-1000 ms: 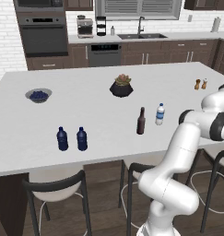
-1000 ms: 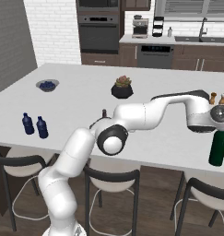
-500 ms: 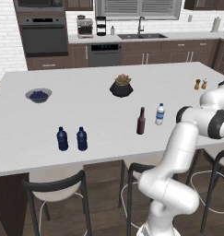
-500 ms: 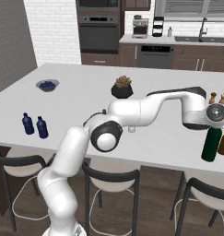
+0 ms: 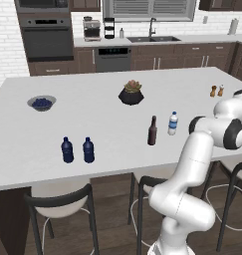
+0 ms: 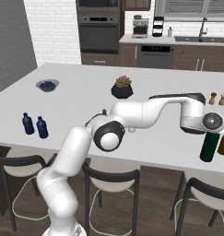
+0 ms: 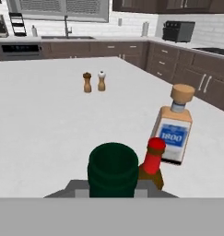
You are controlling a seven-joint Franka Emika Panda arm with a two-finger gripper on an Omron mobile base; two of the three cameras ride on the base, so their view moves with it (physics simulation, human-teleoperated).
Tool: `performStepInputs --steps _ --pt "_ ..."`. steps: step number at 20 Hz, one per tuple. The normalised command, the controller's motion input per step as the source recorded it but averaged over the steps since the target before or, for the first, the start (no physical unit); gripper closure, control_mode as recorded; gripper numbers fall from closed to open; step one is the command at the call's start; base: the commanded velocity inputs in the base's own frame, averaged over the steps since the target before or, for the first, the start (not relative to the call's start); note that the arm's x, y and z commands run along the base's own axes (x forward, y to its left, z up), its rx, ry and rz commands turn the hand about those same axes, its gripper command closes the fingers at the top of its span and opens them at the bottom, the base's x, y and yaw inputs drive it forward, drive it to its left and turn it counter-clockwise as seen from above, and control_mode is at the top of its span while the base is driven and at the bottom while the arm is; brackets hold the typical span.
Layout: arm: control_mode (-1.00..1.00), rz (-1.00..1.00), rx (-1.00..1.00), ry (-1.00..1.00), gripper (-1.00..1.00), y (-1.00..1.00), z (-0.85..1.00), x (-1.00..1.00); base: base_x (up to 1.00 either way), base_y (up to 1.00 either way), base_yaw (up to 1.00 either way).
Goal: Move the plastic bottles in the middle to the plastics group, and the glass bottles in the middle to the glass group.
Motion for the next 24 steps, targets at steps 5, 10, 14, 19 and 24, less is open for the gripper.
performStepInputs --steps 5,10,14,19,24 --pt "-1.0 0.0 0.0 -0.01 1.0 -0.28 -0.24 0.07 0.0 0.0 0.0" --pt "-1.0 0.0 0.0 -0.09 1.0 -0.1 -0.15 0.16 0.0 0.0 0.0" --pt "-1.0 0.0 0.01 -0.06 1.0 -0.12 -0.1 0.16 0.0 0.0 0.0" --pt "-1.0 0.0 0.0 0.0 1.0 0.0 -0.36 0.0 0.0 0.0 0.0" --pt "-1.0 0.0 0.0 0.0 1.0 0.02 -0.51 -0.03 0.0 0.0 0.0"
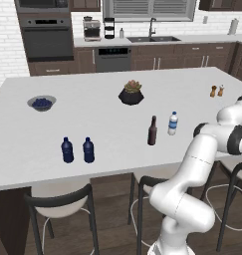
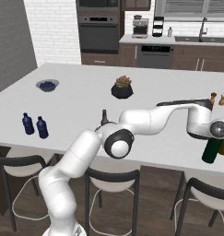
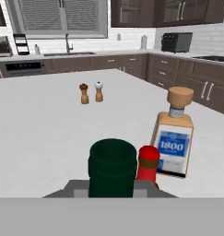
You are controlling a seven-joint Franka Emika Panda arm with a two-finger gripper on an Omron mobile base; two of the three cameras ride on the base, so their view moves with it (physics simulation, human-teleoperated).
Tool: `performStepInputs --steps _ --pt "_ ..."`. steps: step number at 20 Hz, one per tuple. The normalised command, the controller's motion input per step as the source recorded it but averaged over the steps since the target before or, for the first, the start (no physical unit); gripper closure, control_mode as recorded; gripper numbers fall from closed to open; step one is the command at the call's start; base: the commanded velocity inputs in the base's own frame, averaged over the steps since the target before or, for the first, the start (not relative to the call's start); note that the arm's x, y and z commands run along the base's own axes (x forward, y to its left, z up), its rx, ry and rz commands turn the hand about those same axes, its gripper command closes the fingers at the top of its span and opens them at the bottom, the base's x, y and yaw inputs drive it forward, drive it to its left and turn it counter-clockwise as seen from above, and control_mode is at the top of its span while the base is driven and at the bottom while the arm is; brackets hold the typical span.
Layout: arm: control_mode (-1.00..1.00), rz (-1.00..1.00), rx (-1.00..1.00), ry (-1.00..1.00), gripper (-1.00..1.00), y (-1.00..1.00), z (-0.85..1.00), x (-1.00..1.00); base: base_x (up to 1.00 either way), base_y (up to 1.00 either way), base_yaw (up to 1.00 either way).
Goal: Move the plastic bottles in the middle to the plastics group, and the glass bottles in the middle to the glass group.
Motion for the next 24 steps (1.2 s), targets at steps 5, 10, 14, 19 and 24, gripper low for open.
performStepInputs --steps 5,10,14,19,24 --pt "-1.0 0.0 0.0 0.0 1.0 0.0 -0.09 -0.03 0.0 0.0 0.0" --pt "-1.0 0.0 0.0 0.0 1.0 0.0 -0.04 -0.07 0.0 0.0 0.0" --pt "-1.0 0.0 0.0 -0.01 1.0 0.01 -0.01 -0.08 0.0 0.0 0.0" --pt "-1.0 0.0 0.0 -0.03 1.0 0.0 -0.03 -0.17 0.0 0.0 0.0" --pt "-1.0 0.0 0.0 0.0 1.0 0.04 -0.09 -0.39 0.0 0.0 0.0"
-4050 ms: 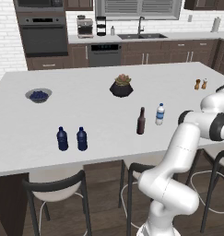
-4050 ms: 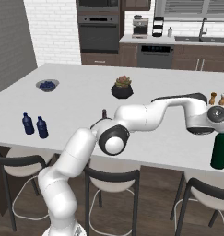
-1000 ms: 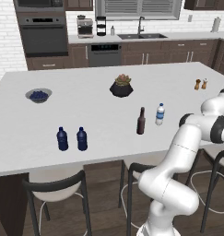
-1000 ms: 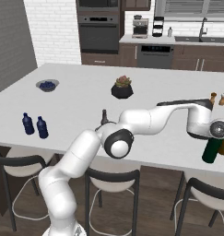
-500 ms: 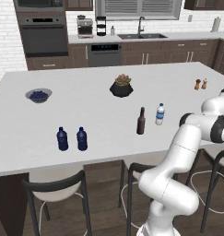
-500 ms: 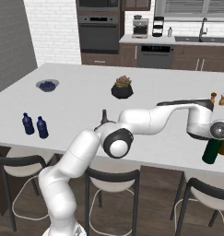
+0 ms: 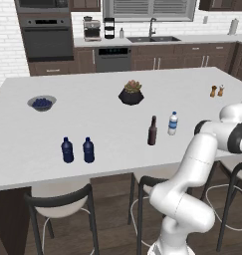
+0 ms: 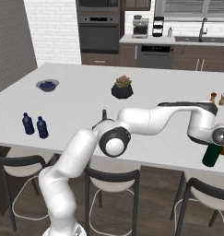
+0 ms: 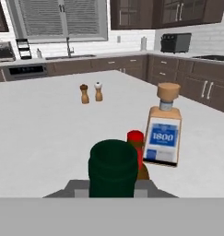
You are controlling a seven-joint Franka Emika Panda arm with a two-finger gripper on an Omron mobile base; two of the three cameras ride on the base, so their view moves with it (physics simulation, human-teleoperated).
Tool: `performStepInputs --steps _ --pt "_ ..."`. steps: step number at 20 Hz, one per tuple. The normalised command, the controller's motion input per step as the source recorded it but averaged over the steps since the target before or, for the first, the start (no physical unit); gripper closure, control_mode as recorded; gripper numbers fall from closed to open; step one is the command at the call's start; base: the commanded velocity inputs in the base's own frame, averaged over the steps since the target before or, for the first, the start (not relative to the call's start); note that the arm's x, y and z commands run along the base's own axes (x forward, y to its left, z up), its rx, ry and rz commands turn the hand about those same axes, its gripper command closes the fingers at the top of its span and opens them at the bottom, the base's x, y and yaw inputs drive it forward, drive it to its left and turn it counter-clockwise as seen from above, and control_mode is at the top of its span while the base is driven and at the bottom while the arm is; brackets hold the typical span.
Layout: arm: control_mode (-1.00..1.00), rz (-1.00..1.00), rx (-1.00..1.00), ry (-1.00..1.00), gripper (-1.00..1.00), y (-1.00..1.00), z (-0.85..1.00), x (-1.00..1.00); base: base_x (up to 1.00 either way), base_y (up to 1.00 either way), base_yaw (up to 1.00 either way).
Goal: Move the plastic bottles in the middle to the plastics group, and the glass bottles in the middle to the glass group.
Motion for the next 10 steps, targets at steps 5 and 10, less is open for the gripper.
performStepInputs --steps 5,10 --pt "-1.0 0.0 0.0 0.0 1.0 0.1 -0.03 -0.16 0.0 0.0 0.0" --pt "-1.0 0.0 0.0 0.0 1.0 0.12 -0.02 0.0 0.0 0.0 0.0"
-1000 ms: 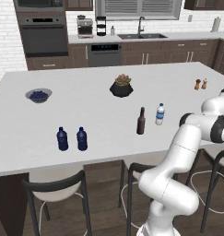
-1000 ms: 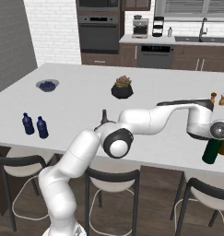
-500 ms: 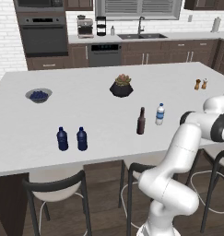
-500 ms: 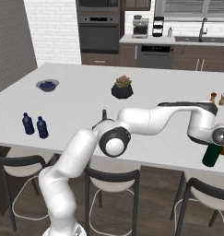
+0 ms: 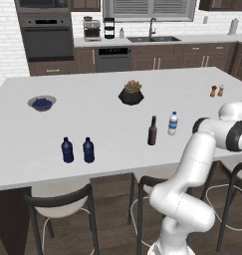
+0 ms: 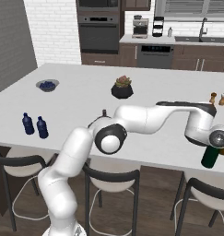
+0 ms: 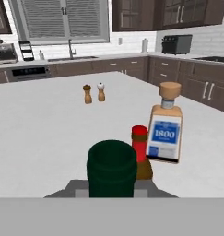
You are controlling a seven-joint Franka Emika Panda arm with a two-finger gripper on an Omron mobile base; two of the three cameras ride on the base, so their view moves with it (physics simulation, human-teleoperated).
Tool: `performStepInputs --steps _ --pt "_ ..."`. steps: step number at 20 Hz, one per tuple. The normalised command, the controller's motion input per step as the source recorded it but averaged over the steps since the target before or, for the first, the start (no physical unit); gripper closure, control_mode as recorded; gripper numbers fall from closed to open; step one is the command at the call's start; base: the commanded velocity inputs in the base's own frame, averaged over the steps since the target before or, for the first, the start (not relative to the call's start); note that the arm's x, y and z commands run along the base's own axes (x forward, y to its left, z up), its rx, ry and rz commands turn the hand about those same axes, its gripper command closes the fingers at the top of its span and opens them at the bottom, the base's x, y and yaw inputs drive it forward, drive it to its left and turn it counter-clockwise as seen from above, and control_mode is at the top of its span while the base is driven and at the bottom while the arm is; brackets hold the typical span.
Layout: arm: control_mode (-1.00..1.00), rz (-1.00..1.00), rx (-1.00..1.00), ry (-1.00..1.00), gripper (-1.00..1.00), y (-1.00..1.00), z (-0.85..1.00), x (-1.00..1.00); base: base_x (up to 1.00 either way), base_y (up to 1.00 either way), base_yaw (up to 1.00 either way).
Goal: Move the plastic bottles in the middle to the plastics group, and the glass bottles in the middle to the glass group.
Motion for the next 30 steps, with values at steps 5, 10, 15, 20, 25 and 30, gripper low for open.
performStepInputs --steps 5,10,15,20,25,30 --pt "-1.0 0.0 0.0 -0.04 1.0 0.17 -0.12 0.0 0.0 0.0 0.0" --pt "-1.0 0.0 0.0 -0.04 1.0 0.07 -0.04 0.0 0.0 0.0 0.0" --pt "-1.0 0.0 0.0 0.0 1.0 0.0 0.0 0.0 0.0 0.0 0.0" --pt "-1.0 0.0 0.0 0.0 -1.0 0.0 0.0 0.0 0.0 0.0 0.0" --pt "-1.0 0.0 0.0 0.0 -1.0 0.0 0.0 0.0 0.0 0.0 0.0" --pt "-1.0 0.0 0.0 0.0 -1.0 0.0 0.0 0.0 0.0 0.0 0.0"
